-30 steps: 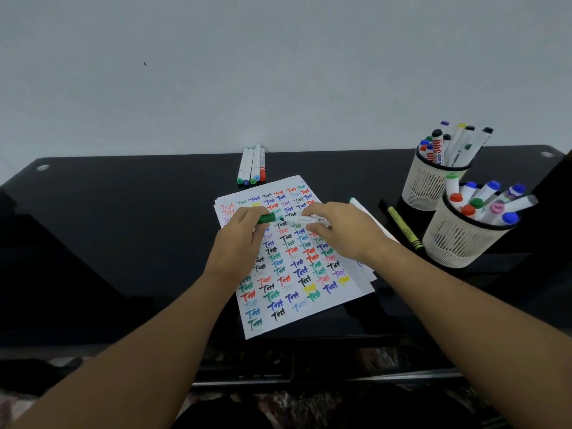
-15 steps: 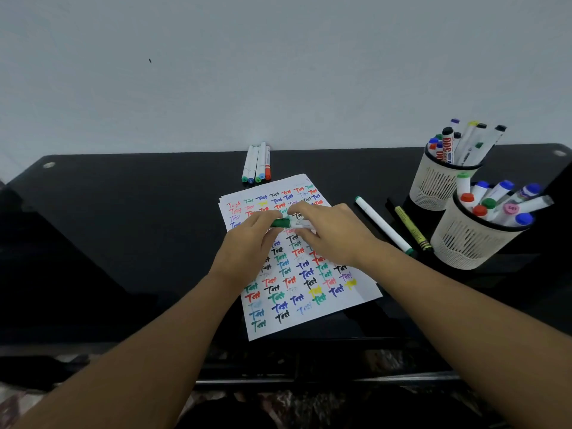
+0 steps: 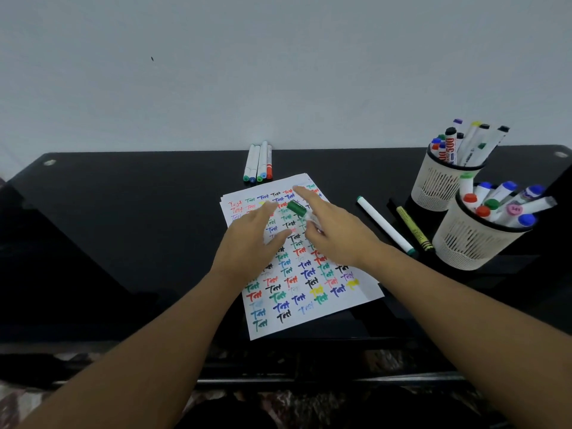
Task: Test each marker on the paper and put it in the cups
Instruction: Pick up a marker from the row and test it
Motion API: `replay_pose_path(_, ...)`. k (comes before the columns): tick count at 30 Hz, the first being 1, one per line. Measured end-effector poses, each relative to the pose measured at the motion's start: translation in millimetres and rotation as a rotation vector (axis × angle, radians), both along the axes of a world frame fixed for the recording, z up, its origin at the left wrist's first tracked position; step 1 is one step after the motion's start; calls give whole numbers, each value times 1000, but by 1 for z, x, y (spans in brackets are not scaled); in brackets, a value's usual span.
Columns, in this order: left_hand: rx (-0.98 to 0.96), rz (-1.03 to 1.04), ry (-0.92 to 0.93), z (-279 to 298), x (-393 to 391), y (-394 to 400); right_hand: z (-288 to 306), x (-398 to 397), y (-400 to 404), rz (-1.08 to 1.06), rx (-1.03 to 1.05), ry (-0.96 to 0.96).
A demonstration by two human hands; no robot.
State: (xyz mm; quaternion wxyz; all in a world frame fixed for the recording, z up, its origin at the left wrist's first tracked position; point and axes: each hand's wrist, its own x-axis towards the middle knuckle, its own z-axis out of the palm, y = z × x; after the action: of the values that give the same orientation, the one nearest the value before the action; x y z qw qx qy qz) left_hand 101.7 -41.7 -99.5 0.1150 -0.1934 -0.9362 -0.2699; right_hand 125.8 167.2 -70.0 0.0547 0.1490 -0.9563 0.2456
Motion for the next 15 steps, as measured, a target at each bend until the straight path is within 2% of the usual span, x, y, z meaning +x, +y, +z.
replay_pose_path(5,-114,36,-36,-5,-7,-1,3,3,7,-26,-30,-39)
replay_pose_path(15,-129,64,-47,-3,-7,0,7,11,12,-51,-70,-30)
